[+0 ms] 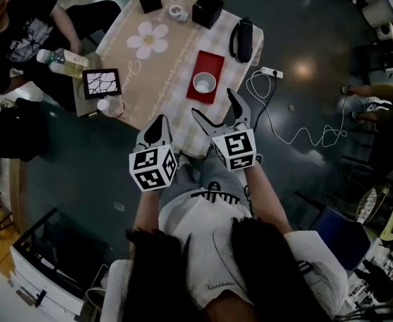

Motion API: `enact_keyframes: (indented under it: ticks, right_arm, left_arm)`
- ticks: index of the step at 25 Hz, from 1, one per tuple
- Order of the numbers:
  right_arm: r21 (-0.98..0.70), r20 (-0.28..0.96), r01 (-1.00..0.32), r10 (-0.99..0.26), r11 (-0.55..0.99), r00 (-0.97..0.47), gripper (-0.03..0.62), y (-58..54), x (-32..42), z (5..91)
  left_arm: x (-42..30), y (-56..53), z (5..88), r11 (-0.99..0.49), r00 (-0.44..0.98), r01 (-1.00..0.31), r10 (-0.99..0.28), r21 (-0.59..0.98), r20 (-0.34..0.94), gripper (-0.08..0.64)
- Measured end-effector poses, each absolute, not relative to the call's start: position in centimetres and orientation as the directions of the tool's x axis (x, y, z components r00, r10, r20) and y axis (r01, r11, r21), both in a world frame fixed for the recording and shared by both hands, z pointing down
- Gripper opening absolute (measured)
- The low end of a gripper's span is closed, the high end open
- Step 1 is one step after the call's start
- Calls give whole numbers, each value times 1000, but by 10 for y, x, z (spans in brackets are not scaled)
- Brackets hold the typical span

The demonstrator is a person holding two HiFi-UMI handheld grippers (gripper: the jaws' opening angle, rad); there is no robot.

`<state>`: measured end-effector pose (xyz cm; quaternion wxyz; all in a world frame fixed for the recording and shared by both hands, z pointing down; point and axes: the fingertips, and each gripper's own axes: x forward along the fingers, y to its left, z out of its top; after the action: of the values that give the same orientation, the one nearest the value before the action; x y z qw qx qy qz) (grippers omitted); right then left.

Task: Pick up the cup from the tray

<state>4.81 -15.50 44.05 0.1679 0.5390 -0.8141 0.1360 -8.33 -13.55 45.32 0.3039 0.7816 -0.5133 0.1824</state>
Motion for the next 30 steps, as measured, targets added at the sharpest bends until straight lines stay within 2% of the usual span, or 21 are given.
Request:
enact_keyframes:
  ticks: [7,19,26,29,30]
  right_arm:
    - [-46,476,-902,-784,430,-398,463,-192,51,486]
    - [-76,536,-895,-739,439,-408,463,-227,49,569]
    - [-94,536,-897,-738,431,-411,460,-229,45,589]
    - [-86,534,-903,-746,420,-398,449,-233,47,590]
    - [-75,535,-904,-748,421,-393,389,-234,48,591]
  left_arm:
    - [-75,-170,492,-220,358,-933,-665,286,656,6]
    - [-70,-204,546,-175,315,-948,-631,265,709,6]
    - [-72,-201,562,-167,310,-950,-620,264,721,6]
    - [-78,-197,567,-147,300,-952,-612,267,731,6]
    - [-79,-196,568,-142,296,-953,-611,266,734,6]
